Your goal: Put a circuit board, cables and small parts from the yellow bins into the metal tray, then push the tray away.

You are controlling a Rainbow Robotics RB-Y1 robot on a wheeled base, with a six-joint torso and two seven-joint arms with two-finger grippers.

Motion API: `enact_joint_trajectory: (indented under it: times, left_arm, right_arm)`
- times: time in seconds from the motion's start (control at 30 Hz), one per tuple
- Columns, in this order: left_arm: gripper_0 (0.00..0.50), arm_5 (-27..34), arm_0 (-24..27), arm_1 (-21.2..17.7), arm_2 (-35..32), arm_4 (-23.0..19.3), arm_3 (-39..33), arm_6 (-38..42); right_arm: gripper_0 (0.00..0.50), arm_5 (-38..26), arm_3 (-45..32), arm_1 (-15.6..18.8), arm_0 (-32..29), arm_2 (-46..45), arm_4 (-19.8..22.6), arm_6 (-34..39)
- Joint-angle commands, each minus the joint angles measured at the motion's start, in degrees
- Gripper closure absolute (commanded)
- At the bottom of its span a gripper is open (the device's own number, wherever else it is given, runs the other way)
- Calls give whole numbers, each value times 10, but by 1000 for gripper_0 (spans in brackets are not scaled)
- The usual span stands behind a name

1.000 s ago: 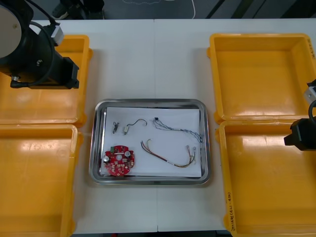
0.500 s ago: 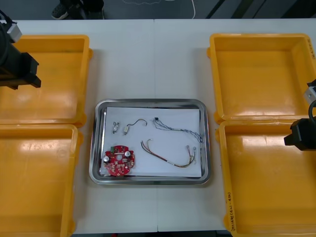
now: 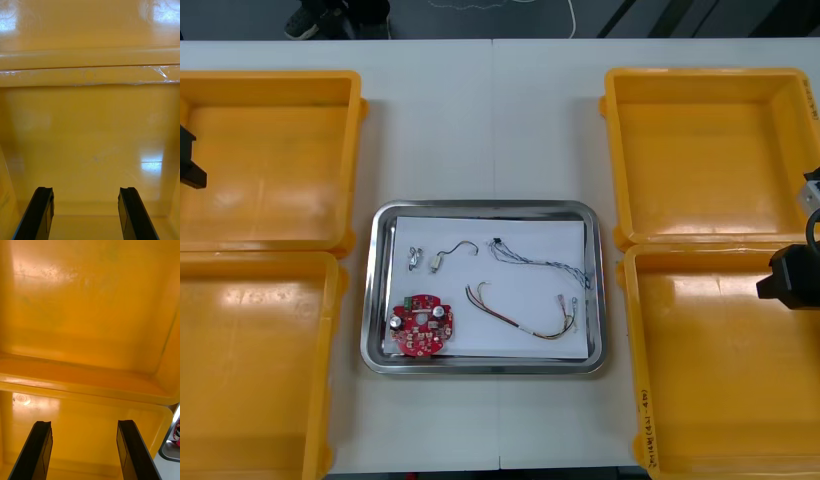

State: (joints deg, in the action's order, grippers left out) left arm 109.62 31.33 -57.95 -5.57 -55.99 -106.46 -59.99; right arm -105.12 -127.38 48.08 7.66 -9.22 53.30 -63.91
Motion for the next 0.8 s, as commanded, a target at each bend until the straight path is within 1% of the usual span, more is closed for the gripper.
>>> enact_joint_trajectory:
  times: [0.03,0.1,0.13,0.17,0.33,0.4,0.63,0.7,0.8]
  left_arm:
    - [0,4,-55,-26,-43,-9,-46,-53]
    - [0,4,-84,-26,-63,-9,-64,-73]
    - [0,4,-90,-26,-67,-9,-67,-79]
    - [0,4,-102,-25,-77,-11,-75,-88]
    - [0,4,-148,-26,-117,-36,-103,-102]
    - [0,4,-170,-26,-131,-46,-123,-107]
    - [0,4,-229,-25,-153,-61,-182,-123]
    - [0,4,-250,-25,-168,-74,-199,-128]
    - [0,4,-267,-15,-189,-83,-210,-133]
  right_arm:
    - [0,4,-5,29,-9,-29,1,-9]
    - [0,4,-11,32,-9,-30,2,-16]
    - [0,4,-13,32,-8,-29,2,-18]
    - [0,4,-17,32,-8,-29,2,-32]
    - [0,4,-33,33,-7,-29,10,-90]
    - [0,4,-42,33,-7,-29,25,-111]
    - [0,4,-67,32,-3,-25,73,-169]
    - [0,3,-69,32,5,-19,88,-196]
    - [0,-1,-78,29,21,3,90,-221]
